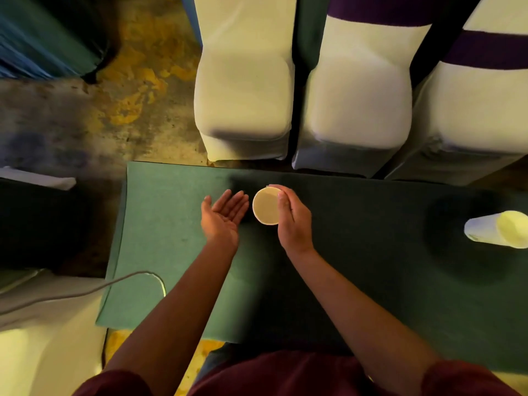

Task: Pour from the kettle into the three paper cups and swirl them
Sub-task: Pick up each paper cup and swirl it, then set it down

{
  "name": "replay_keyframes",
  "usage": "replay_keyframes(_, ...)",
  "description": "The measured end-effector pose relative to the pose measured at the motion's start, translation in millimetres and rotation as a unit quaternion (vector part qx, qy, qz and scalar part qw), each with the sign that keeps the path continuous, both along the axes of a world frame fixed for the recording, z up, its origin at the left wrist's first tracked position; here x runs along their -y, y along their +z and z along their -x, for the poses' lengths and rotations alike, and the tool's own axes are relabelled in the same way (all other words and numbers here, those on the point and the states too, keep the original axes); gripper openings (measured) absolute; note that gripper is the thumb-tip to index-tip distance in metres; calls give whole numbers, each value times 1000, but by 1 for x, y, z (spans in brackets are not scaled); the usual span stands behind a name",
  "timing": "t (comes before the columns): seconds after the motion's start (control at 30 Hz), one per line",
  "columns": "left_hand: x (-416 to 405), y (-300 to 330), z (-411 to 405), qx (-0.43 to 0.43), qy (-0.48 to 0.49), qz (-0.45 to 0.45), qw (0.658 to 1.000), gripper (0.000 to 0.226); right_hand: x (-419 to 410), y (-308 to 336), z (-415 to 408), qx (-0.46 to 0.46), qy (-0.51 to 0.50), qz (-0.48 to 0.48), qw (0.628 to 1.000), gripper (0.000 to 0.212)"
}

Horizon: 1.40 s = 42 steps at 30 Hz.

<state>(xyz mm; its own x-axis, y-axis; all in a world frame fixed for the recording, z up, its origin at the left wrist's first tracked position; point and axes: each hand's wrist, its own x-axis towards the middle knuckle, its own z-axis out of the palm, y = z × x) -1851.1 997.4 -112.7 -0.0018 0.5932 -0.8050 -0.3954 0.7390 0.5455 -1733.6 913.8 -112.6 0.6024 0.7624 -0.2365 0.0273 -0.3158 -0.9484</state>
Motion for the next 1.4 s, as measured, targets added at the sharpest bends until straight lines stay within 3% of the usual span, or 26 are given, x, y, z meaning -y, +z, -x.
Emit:
replay_keyframes(0.3,9,-9,45,10,26,18,999,55,-7,-13,19,-8,5,31,999,35)
replay_keyframes(0.57,18,-3,42,-114,-58,-4,992,22,0,-2,13,-16,4,72,997,47)
replay_keyframes(0.67,27,4,48,-106,-72,15,992,28,10,21,5,1,-5,67,998,54)
replay_keyframes(0.77,36,17,48,-103,-79,25,991,31,26,41,-8,31,-12,64,997,47)
replay_keyframes(1.0,53,77,36,-110,-96,-128,981,23,73,80,-15,54,-39,60,996,44)
replay_keyframes(1.2,69,124,-4,-90,-229,-266,932,25,118,119,-21,107,-88,48,989,37)
replay_keyframes(1.4,98,150,-77,-96,-437,-378,811,23,168,158,-48,161,-159,34,973,34)
